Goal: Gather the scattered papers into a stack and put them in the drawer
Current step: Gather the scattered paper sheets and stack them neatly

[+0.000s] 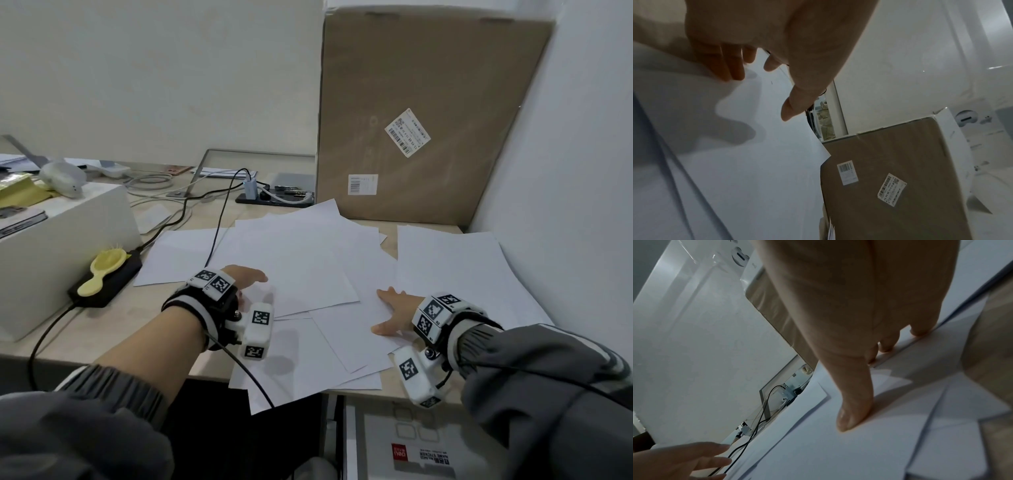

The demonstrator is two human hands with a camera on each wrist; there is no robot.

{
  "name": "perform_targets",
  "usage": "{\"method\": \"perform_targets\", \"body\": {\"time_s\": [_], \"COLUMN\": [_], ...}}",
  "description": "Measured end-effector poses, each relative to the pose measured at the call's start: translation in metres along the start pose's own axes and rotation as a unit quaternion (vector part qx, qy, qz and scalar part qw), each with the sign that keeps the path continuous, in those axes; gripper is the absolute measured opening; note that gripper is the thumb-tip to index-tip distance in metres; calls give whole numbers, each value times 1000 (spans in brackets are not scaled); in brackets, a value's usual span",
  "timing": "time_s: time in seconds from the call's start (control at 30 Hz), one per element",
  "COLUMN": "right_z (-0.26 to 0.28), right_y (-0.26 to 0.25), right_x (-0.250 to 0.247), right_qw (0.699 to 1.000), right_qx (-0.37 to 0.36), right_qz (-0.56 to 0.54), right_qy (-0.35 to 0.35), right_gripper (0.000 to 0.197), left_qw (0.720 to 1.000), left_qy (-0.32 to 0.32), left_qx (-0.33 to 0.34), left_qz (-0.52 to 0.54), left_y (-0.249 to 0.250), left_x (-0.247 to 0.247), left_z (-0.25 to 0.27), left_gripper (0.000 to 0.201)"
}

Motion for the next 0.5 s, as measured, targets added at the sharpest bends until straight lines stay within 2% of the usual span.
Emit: {"method": "perform_targets", "body": {"time_s": [0.2, 0.27, 0.33, 0.4, 0.5], "right_z": [-4, -4, -4, -5, -6], "right_y": [2, 2, 2, 2, 4], "right_x": [1, 1, 1, 1, 3], "right_qw": [1000, 1000, 1000, 1000, 1000], "right_qx": [-4, -5, -8, -9, -9], "right_qz": [8, 6, 7, 6, 2], "right_qy": [-2, -5, -3, -4, -10], "right_gripper": [90, 90, 91, 91, 92], "left_qw": [999, 997, 995, 994, 987], "left_qy": [-12, -37, -35, -26, -47], "left_qx": [-10, -10, -1, -7, -6], "left_qz": [30, 65, 94, 105, 155], "left_y": [2, 3, 5, 7, 9], "left_x": [3, 4, 4, 2, -5], "left_z": [-3, -4, -5, -6, -5], "left_gripper": [55, 44, 28, 25, 29]}}
Point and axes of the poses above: each hand's wrist, its own z-axis away from the middle knuckle, its own x-axis out of the palm, y = z × x, the point moved 2 cm from there along -z, towards the middle knuckle, and after that the axes turned 13 degrees about -z, right-handed, at the moved point
